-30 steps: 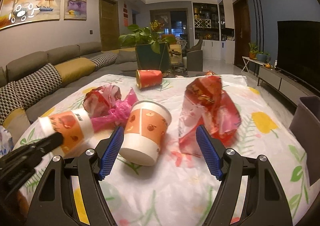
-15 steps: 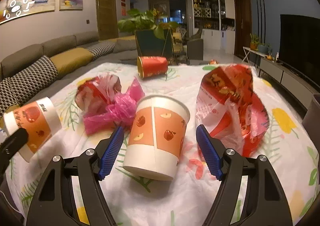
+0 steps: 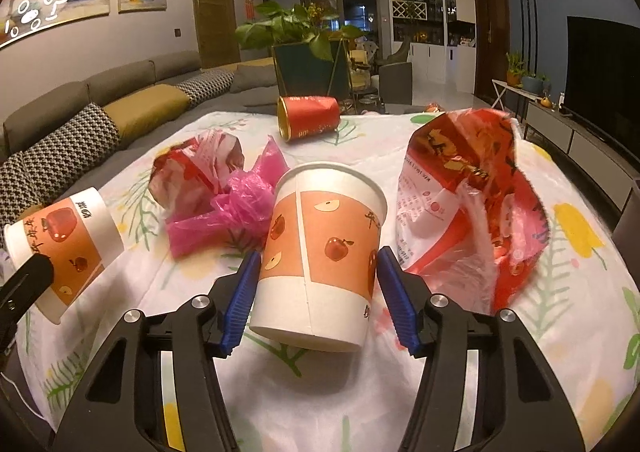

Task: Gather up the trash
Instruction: 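Grasp the upright white paper cup with orange print with the right gripper, then carry the cup in the left gripper while the right carries its cup to the bin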

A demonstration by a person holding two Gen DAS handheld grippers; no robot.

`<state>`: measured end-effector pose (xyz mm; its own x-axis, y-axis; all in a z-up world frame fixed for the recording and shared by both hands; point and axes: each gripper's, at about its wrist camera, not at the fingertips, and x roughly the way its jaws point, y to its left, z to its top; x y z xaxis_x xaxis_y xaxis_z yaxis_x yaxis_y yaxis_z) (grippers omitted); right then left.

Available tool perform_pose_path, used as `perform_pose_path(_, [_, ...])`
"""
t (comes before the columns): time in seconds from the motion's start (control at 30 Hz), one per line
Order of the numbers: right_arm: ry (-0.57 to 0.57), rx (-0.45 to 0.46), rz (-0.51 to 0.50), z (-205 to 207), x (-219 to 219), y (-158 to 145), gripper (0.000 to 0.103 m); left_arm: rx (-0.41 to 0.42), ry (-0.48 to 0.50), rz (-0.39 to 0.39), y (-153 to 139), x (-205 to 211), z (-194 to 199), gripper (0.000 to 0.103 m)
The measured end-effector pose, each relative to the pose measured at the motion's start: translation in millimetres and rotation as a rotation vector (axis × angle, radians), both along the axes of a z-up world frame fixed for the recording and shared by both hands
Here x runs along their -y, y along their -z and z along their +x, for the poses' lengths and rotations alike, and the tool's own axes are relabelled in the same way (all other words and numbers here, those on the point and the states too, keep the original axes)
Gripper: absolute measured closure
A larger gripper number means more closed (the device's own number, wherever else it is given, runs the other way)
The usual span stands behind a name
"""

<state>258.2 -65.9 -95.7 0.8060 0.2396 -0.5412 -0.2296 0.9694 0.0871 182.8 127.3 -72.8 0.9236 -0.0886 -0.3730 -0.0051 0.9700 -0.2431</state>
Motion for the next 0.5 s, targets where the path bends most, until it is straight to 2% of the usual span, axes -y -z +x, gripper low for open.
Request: perform_pose_path(0.5, [0.008,0.114,0.05,-51.9,46.9,-37.6,0.045,0.025,0.03,0.027,-16.7,28.8,-9.1,0.101])
